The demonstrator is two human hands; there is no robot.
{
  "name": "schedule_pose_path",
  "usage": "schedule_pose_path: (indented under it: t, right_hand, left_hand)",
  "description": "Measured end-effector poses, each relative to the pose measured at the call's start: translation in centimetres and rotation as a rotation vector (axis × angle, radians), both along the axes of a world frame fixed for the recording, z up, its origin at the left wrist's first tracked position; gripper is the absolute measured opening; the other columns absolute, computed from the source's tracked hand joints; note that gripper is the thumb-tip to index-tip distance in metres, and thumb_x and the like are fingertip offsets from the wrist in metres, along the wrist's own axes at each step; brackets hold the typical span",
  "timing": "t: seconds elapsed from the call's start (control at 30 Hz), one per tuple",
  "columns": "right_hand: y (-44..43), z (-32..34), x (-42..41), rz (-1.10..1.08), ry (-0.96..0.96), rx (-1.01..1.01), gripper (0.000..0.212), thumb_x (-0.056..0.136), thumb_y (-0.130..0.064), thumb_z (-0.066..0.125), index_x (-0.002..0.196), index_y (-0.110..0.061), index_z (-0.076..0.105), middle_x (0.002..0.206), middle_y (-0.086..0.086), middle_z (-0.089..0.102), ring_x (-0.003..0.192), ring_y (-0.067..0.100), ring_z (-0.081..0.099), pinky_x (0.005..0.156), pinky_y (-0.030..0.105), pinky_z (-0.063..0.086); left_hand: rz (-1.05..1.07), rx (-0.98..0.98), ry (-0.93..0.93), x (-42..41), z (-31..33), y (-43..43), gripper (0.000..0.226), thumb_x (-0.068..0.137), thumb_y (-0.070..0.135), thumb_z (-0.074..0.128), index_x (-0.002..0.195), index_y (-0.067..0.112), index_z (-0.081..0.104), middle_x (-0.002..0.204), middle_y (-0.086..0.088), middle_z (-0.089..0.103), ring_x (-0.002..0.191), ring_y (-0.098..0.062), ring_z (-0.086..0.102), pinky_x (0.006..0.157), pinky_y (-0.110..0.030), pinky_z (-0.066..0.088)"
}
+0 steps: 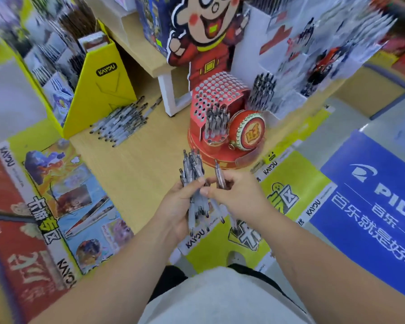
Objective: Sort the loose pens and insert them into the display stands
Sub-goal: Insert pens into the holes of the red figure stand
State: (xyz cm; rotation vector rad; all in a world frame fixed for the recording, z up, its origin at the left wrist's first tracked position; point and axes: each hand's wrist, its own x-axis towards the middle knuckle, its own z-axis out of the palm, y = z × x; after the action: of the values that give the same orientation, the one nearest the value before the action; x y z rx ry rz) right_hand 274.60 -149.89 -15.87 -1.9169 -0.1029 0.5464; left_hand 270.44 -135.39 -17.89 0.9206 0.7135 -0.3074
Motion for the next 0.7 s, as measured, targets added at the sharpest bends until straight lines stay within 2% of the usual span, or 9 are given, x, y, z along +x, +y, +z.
schedule_pose_path:
  t: [0.03,0.1,0.17,0.27,0.37,0.53,0.63,0.7]
  right_hand:
    - [-1.5,0.2,0.2,0.032,0.007,0.021,0.018,0.082,-0.030,0.081,0.099,-0.026,0.078,0.068,-0.019,0.067,0.067,-0.002,0.063,0.066,0.017,0.048]
    - [-4.5,0.6,0.4,0.070,0.029,0.033,0.018,0.086,-0.034,0.077,0.103,-0.028,0.077,0.079,-0.010,0.072,0.078,0.005,0.068,0.074,0.027,0.055]
    - [-7.1,1.2,0.6,0.064,0.089,0.062,0.012,0.092,-0.032,0.071,0.103,-0.029,0.074,0.079,-0.006,0.071,0.072,0.005,0.065,0.063,0.025,0.053]
    - [-10.3,1.9,1.1,-0.048,0.146,0.128,0.007,0.099,-0.026,0.062,0.101,-0.025,0.069,0.080,0.005,0.069,0.067,0.006,0.064,0.053,0.019,0.046]
    - [-12.6,2.5,2.1,-0.129,0.144,0.143,0.012,0.103,-0.025,0.055,0.097,-0.017,0.062,0.081,0.002,0.068,0.071,0.008,0.062,0.055,0.022,0.048]
    - [-13.3,3.3,3.4,-0.254,0.250,0.230,0.038,0.107,-0.033,0.042,0.082,-0.014,0.064,0.077,0.003,0.067,0.070,0.016,0.062,0.066,0.034,0.053]
    - [-12.3,3.7,4.8,-0.266,0.220,0.231,0.036,0.107,-0.033,0.043,0.091,-0.019,0.071,0.076,-0.009,0.067,0.070,0.015,0.066,0.076,0.043,0.056]
    - [-11.6,4.1,6.0,-0.214,0.079,0.102,0.033,0.107,-0.036,0.042,0.100,-0.027,0.073,0.087,-0.012,0.062,0.068,0.006,0.064,0.075,0.036,0.055]
  left_hand:
    - [0.024,0.006,0.002,0.0,0.2,-1.6,0.025,0.093,0.023,0.070,0.108,0.003,0.076,0.096,-0.024,0.066,0.067,-0.031,0.061,0.048,-0.036,0.050]
    - [0.070,0.009,0.012,-0.1,0.6,-4.4,0.037,0.092,0.022,0.070,0.121,-0.001,0.068,0.105,-0.026,0.067,0.070,-0.031,0.067,0.045,-0.034,0.051]
    - [0.097,0.015,0.024,-0.1,1.3,-6.8,0.037,0.093,0.022,0.070,0.122,0.001,0.063,0.105,-0.024,0.070,0.073,-0.029,0.069,0.048,-0.034,0.053]
    - [0.133,0.066,0.043,0.0,1.9,-9.0,0.025,0.091,0.022,0.071,0.110,0.008,0.062,0.087,-0.012,0.069,0.068,-0.023,0.066,0.056,-0.036,0.049]
    - [0.125,0.104,0.041,0.3,2.4,-9.5,0.033,0.084,0.027,0.077,0.109,0.009,0.065,0.088,-0.010,0.066,0.068,-0.024,0.058,0.058,-0.038,0.043]
    - [0.227,0.099,0.022,1.3,3.1,-8.7,0.011,0.092,0.015,0.069,0.099,0.012,0.062,0.079,-0.006,0.071,0.061,-0.019,0.063,0.055,-0.035,0.047]
    - [0.230,0.100,0.006,1.8,3.3,-7.4,0.021,0.091,0.015,0.069,0.108,0.008,0.060,0.074,-0.006,0.069,0.060,-0.018,0.063,0.049,-0.029,0.048]
    - [0.217,0.108,0.013,2.2,3.1,-6.4,0.026,0.090,0.016,0.069,0.113,0.009,0.059,0.071,-0.008,0.068,0.057,-0.019,0.061,0.044,-0.026,0.045]
